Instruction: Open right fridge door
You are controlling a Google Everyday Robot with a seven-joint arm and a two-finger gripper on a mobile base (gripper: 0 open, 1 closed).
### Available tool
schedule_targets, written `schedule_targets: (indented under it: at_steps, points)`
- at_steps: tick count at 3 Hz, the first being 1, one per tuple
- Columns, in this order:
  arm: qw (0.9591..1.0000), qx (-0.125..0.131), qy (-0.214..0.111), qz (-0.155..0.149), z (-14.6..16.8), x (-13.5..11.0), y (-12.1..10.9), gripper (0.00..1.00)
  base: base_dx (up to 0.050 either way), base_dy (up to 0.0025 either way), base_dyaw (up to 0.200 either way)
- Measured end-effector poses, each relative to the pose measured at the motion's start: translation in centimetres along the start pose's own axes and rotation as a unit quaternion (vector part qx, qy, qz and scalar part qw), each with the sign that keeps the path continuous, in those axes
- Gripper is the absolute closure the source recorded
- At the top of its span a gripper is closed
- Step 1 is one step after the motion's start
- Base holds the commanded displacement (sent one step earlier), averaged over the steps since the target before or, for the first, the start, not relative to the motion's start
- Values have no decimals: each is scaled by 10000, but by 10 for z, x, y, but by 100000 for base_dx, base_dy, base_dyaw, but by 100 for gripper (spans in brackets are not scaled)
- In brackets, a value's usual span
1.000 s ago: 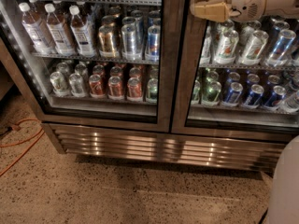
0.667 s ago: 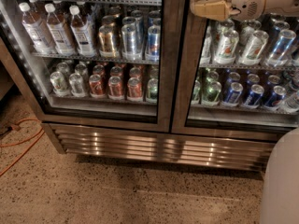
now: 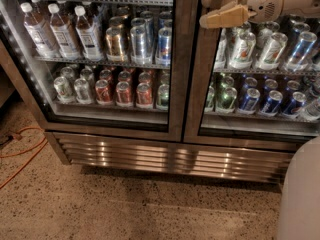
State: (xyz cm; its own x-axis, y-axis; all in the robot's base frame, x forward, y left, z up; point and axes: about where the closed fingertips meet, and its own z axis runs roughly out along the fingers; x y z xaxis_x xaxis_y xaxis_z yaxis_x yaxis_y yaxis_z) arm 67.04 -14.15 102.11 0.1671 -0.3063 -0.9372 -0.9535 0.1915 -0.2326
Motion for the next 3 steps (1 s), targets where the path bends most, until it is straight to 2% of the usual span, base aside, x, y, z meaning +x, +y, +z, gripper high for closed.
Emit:
schedule_targets:
  at_steps: [1, 2, 3]
  points:
    - [10000, 0, 0, 0, 0, 0, 0, 0, 0, 0, 0]
    - [10000, 0, 0, 0, 0, 0, 0, 3, 0, 0, 0]
    - [10000, 0, 0, 0, 0, 0, 0, 26, 0, 0, 0]
